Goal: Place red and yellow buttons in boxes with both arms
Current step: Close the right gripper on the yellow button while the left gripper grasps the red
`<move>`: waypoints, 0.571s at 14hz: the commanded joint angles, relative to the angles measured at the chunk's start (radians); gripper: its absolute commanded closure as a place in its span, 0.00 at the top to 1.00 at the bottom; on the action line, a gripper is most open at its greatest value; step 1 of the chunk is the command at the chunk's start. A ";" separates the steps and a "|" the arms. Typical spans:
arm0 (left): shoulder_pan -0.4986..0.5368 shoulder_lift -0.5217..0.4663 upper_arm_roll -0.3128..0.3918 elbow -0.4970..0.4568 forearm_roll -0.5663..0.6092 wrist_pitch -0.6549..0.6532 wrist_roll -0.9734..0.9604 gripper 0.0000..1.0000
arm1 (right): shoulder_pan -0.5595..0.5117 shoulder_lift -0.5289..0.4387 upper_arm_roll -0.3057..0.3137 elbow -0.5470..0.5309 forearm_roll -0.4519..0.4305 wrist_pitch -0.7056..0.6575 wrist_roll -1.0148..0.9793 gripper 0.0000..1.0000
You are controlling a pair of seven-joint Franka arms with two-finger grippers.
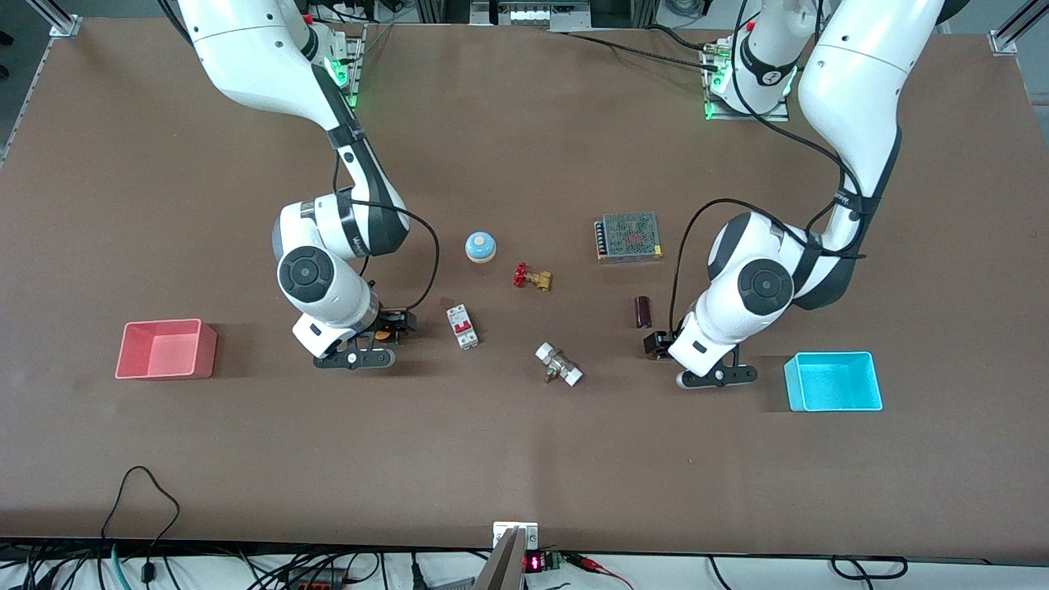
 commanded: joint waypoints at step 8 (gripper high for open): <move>-0.015 0.014 0.006 0.019 0.026 -0.012 -0.040 0.48 | 0.004 0.041 -0.010 0.019 0.022 0.010 0.013 1.00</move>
